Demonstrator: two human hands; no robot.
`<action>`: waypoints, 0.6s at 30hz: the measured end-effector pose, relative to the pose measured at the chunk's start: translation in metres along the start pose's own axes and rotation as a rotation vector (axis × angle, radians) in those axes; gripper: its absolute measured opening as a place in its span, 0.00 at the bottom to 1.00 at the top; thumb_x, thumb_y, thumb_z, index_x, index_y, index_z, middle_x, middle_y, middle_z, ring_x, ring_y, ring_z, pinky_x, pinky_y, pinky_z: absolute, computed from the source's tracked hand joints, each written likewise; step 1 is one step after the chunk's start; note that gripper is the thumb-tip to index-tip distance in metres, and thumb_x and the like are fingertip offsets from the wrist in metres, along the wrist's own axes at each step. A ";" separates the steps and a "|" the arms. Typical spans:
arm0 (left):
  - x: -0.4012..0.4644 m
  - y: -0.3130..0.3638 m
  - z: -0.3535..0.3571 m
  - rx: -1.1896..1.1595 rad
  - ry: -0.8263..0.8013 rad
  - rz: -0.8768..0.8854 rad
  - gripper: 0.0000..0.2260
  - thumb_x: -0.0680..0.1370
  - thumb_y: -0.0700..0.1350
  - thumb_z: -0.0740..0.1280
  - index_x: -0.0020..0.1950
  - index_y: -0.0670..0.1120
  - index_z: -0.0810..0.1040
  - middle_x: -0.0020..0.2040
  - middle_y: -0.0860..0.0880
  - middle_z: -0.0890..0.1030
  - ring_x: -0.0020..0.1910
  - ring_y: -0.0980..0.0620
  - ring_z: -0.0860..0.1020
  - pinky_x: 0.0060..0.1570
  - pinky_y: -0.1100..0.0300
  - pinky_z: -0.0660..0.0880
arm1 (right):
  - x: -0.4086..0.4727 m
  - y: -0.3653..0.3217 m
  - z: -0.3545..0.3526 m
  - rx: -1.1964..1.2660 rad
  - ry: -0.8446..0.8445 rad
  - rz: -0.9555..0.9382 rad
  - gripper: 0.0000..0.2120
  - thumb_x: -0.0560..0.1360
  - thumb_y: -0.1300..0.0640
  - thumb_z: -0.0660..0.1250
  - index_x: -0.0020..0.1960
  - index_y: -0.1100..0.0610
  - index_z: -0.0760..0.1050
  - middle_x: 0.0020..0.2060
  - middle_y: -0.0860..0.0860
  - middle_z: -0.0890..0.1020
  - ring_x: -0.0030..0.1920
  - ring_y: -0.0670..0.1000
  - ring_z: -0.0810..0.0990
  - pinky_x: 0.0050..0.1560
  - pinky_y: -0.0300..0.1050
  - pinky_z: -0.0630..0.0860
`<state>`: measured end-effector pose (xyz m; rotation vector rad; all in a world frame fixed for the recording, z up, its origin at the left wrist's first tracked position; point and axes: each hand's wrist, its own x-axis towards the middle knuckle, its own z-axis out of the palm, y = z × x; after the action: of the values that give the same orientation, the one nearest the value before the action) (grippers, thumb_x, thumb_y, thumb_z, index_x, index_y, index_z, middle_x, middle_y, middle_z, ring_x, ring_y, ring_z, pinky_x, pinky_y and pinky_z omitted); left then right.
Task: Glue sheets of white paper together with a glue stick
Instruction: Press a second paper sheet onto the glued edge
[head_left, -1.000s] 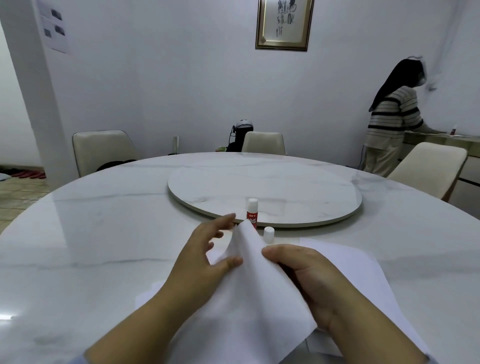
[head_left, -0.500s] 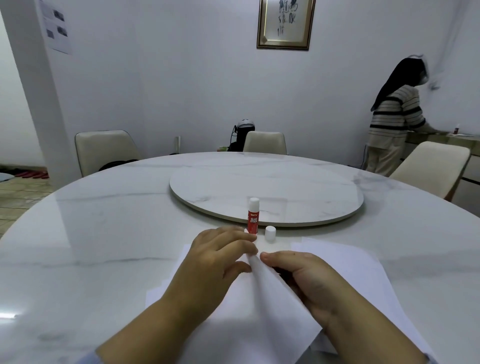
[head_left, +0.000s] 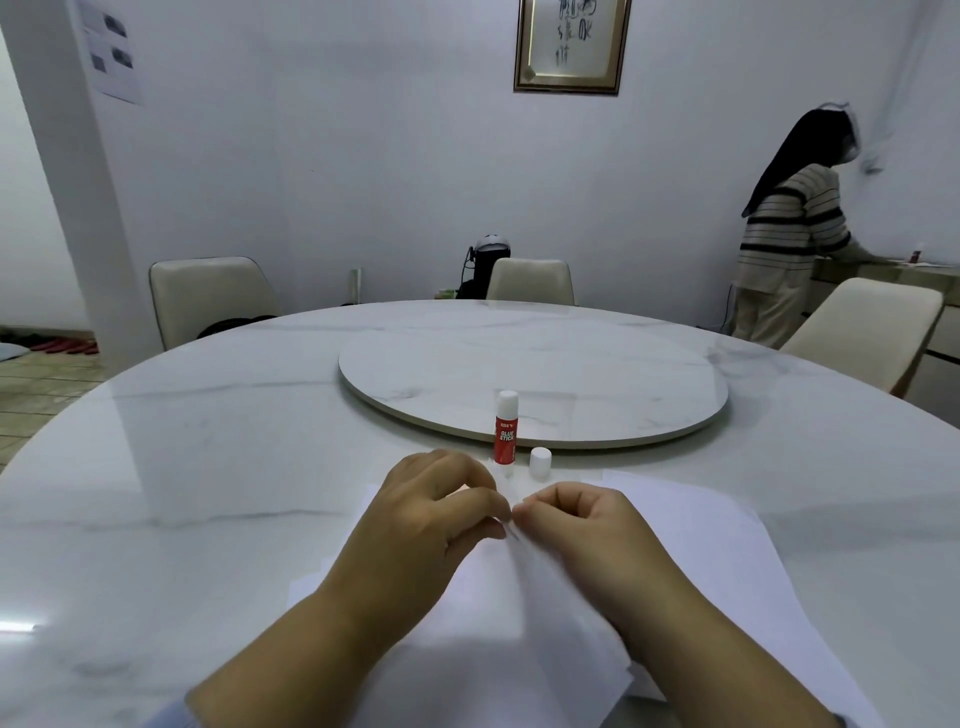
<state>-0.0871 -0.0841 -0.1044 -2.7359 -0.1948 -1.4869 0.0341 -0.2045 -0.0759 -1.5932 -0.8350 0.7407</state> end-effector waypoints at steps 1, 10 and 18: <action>0.000 0.001 0.000 -0.002 0.007 0.021 0.05 0.74 0.47 0.67 0.42 0.48 0.82 0.40 0.52 0.80 0.41 0.54 0.74 0.48 0.64 0.69 | -0.001 -0.001 0.001 0.000 -0.011 -0.010 0.08 0.72 0.53 0.70 0.37 0.56 0.82 0.30 0.47 0.84 0.31 0.43 0.79 0.31 0.33 0.73; 0.004 0.009 -0.003 0.060 0.012 0.127 0.04 0.77 0.45 0.65 0.42 0.48 0.76 0.41 0.51 0.81 0.44 0.52 0.76 0.49 0.62 0.69 | 0.003 0.001 -0.002 0.011 0.088 0.095 0.10 0.74 0.53 0.65 0.37 0.57 0.75 0.34 0.54 0.74 0.36 0.53 0.72 0.37 0.44 0.69; 0.006 0.004 -0.017 0.017 -0.046 0.002 0.06 0.77 0.45 0.61 0.45 0.48 0.77 0.41 0.53 0.79 0.44 0.55 0.73 0.51 0.65 0.68 | 0.006 -0.002 -0.018 0.064 0.231 0.183 0.16 0.76 0.55 0.66 0.46 0.70 0.76 0.36 0.60 0.78 0.36 0.54 0.75 0.36 0.43 0.68</action>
<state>-0.0974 -0.0883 -0.0904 -2.7582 -0.2043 -1.4162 0.0517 -0.2092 -0.0713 -1.6752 -0.4978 0.6885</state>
